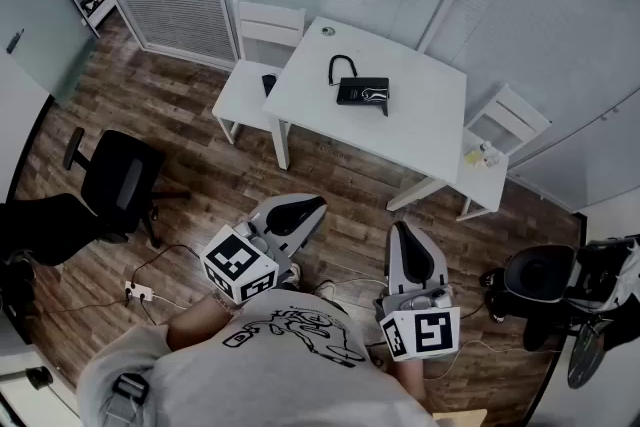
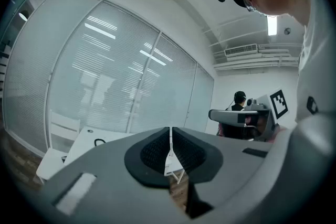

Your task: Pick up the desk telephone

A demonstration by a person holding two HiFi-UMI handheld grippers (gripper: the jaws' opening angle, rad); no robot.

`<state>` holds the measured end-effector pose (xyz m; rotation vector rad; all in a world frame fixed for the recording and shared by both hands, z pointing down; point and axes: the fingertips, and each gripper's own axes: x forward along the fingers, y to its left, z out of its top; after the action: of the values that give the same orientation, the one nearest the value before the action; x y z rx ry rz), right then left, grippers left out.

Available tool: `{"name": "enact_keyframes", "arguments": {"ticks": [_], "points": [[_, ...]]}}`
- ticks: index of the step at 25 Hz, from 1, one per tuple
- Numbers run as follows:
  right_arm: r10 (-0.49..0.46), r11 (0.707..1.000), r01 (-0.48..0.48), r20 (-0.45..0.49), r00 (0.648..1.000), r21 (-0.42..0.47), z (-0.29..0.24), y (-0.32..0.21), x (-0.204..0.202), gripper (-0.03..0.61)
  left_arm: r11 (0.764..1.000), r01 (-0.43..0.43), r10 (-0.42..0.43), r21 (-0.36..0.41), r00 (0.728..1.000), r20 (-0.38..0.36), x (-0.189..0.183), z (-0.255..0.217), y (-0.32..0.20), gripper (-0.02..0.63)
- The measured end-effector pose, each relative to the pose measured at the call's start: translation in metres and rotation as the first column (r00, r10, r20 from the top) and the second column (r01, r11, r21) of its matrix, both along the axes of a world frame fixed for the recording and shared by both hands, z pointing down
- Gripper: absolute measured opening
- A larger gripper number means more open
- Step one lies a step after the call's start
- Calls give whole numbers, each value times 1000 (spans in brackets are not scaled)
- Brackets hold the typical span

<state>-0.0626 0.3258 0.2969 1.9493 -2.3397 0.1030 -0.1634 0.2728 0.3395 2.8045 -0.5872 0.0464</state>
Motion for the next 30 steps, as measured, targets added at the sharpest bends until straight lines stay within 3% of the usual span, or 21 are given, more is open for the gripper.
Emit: {"name": "enact_keyframes", "arguments": {"ticks": [12,16,23,30], "points": [[-22,1000,22,12,1000,-22,13,-31,-54,14,999,35,-35,-34,999,2,-58,15,-26,15],[-20,999,20,5,1000,-43,20,-44,-55,14,997,50,-50,-51,999,2,-65,22,-36,15],[-27,999,28,25,999,-46,27,-64,-39,14,996,66,-66,-55,998,16,-51,27,-57,15],[3,999,-2,36,999,-38,30,-92,28,14,998,45,-44,-46,999,27,15,28,-90,15]]}}
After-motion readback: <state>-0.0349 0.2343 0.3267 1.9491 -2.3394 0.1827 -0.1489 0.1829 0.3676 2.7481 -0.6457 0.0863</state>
